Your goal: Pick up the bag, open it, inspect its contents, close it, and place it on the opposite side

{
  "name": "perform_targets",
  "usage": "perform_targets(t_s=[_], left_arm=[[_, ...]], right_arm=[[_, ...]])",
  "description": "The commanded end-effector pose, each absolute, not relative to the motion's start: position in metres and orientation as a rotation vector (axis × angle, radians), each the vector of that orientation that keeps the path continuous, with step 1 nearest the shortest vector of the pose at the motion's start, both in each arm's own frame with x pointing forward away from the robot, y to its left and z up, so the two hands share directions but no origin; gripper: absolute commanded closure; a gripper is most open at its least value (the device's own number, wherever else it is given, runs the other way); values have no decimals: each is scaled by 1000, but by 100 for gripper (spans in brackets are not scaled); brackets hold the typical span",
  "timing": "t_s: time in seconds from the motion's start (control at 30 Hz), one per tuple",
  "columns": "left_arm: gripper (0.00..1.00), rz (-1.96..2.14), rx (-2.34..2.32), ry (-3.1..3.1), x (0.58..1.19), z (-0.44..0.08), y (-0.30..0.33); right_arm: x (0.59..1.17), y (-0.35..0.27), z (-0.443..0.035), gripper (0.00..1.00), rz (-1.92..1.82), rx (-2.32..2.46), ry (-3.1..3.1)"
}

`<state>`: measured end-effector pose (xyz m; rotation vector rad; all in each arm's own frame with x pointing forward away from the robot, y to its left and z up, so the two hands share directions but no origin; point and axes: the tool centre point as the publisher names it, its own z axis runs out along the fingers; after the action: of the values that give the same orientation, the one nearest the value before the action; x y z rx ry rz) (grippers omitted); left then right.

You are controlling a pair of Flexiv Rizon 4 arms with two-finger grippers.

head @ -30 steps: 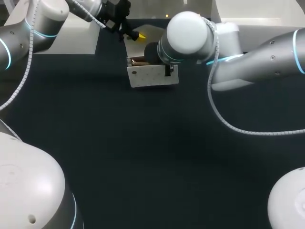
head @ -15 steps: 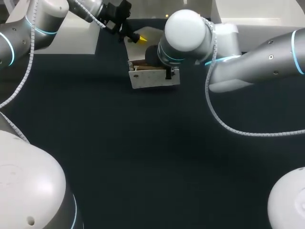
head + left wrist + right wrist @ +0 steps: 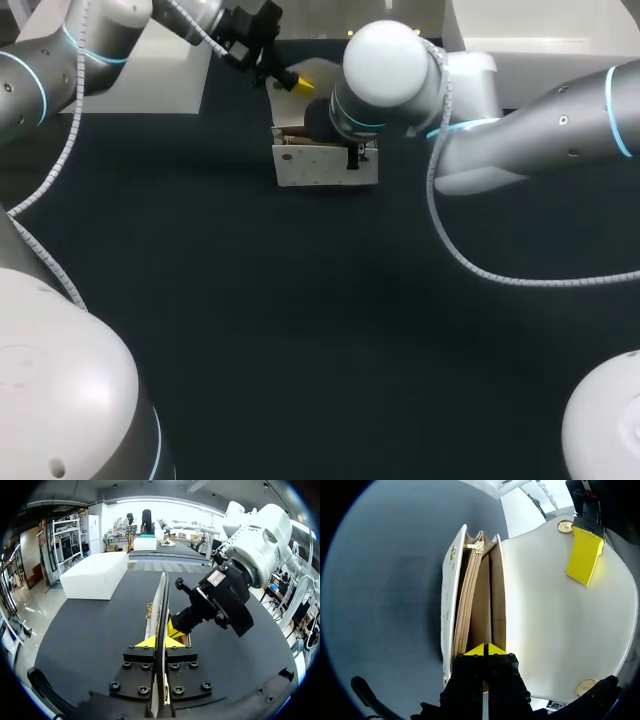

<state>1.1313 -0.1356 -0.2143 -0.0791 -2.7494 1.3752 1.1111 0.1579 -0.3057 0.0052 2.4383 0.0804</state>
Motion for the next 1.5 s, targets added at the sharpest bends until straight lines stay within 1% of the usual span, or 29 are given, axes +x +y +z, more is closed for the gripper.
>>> perform_targets(t_s=[0.03, 0.17, 0.2, 0.23, 0.27, 0.3, 0.33, 0.37, 1.5], left_arm=[[100, 1374, -104, -2714, 1137, -213, -133], [100, 1379, -107, -2716, 1137, -212, -132], [100, 1380, -111, -2715, 1136, -212, -133], [100, 1380, -114, -2714, 1136, -212, -133], [100, 1379, -118, -2713, 1135, -212, -134], [100, 1379, -120, -2712, 1135, -212, -134], [100, 1378, -123, -2710, 1135, -212, -135], [100, 1378, -123, -2709, 1135, -212, -135], [100, 1368, -147, -2697, 1135, -215, -139]], right_arm=[[1112, 159, -309, 100, 70, 5, 2452], [1111, 157, -311, 100, 66, 6, 2463], [1111, 157, -312, 93, 66, 7, 2465], [1111, 156, -312, 82, 65, 8, 2468], [1111, 155, -312, 65, 65, 10, 2471], [1111, 155, -313, 33, 64, 11, 2475], [1111, 155, -313, 4, 64, 12, 2479], [1111, 155, -314, 0, 64, 11, 2480], [1116, 155, -321, 0, 78, 2, 2510]])
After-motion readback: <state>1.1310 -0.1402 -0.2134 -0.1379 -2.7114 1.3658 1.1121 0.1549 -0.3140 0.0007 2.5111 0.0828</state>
